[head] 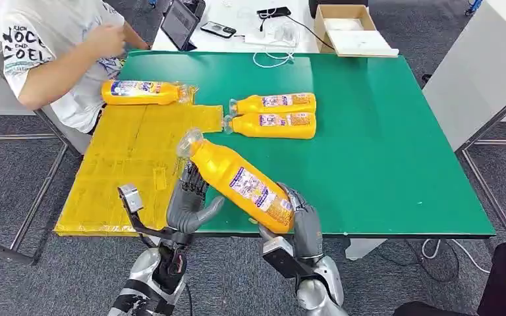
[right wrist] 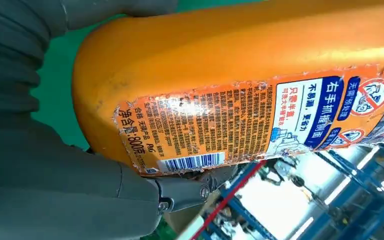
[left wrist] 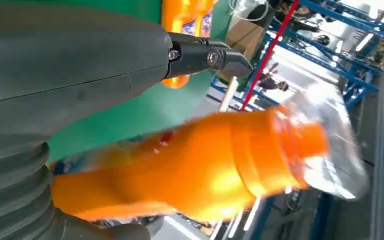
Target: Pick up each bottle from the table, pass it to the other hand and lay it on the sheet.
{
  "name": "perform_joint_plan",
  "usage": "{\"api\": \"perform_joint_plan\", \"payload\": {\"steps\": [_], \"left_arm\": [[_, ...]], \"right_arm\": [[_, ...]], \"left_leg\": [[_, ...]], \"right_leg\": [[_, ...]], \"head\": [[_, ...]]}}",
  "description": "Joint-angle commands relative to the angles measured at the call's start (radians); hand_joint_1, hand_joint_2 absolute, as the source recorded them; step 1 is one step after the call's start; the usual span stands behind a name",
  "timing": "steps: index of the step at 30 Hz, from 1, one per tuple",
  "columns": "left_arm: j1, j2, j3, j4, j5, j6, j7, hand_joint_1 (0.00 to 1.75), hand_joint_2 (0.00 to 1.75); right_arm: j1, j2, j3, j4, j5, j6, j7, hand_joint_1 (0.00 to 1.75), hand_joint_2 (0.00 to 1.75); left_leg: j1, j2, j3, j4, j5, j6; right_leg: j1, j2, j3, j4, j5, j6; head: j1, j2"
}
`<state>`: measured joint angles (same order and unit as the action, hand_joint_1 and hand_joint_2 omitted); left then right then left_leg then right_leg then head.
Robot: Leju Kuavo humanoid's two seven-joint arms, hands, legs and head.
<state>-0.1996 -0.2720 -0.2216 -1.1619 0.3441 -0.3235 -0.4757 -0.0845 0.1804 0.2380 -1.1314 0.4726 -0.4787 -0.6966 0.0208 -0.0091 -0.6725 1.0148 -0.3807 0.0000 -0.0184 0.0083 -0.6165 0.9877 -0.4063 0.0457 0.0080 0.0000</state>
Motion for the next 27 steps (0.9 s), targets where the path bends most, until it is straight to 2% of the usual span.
{"api": "perform_joint_plan", "payload": {"steps": [1, 8, 10, 13, 15, 23, 27], "left_arm": [[-0.008, 0.023, -0.026, -0.001, 0.005, -0.001, 0.0, 0.0, 1.75], [-0.007, 0.022, -0.05, -0.015, -0.001, -0.004, 0.007, 0.0, 1.75], [-0.016, 0.032, -0.07, -0.002, -0.052, 0.03, 0.002, 0.0, 1.75], [-0.035, 0.034, -0.087, 0.027, -0.088, 0.044, 0.004, 0.0, 1.75], [-0.04, 0.031, -0.088, 0.037, -0.091, 0.046, 0.004, 0.0, 1.75], [-0.04, 0.031, -0.088, 0.038, -0.091, 0.046, 0.004, 0.0, 1.75], [-0.061, 0.022, -0.098, 0.085, -0.087, 0.037, 0.024, 0.0, 1.75]], "right_arm": [[-0.043, 0.002, 0.006, 0.091, -0.008, 0.006, 0.001, 1.75, 1.75], [-0.061, 0.014, -0.001, 0.124, -0.015, 0.03, 0.007, 1.75, 1.75], [-0.069, 0.02, 0.02, 0.126, 0.001, 0.032, 0.004, 1.75, 1.75], [-0.085, 0.037, 0.069, 0.135, 0.051, 0.005, 0.009, 1.75, 1.75], [-0.089, 0.044, 0.081, 0.143, 0.057, 0.001, 0.015, 1.75, 1.75], [-0.09, 0.039, 0.082, 0.147, 0.057, 0.004, 0.015, 1.75, 1.75], [-0.112, 0.045, 0.173, 0.222, 0.108, -0.012, 0.017, 1.75, 1.75]], "left_leg": [[0.0, 0.002, 0.008, -0.001, -0.003, 0.001], [0.0, 0.002, 0.004, -0.001, -0.001, 0.001], [0.0, 0.002, 0.007, 0.0, -0.003, 0.001], [0.0, 0.002, 0.003, -0.001, -0.001, 0.0], [0.0, 0.004, 0.008, -0.001, -0.003, 0.001], [0.0, 0.002, 0.006, -0.001, -0.002, 0.001], [0.0, 0.001, 0.006, -0.001, -0.002, 0.001]], "right_leg": [[0.0, 0.001, 0.008, -0.001, -0.003, -0.003], [0.0, 0.001, 0.003, -0.001, -0.001, -0.001], [0.0, 0.001, 0.007, -0.001, -0.002, -0.002], [0.001, 0.001, 0.003, -0.001, 0.0, -0.002], [0.001, 0.002, 0.007, 0.0, -0.002, -0.003], [0.0, 0.001, 0.005, -0.001, -0.002, -0.002], [0.0, 0.0, 0.005, -0.001, -0.001, -0.002]], "head": [[0.0, 0.0], [0.0, 0.0], [0.0, 0.0], [0.0, 0.0], [0.0, 0.0], [0.0, 0.0], [0.0, 0.0]]}}
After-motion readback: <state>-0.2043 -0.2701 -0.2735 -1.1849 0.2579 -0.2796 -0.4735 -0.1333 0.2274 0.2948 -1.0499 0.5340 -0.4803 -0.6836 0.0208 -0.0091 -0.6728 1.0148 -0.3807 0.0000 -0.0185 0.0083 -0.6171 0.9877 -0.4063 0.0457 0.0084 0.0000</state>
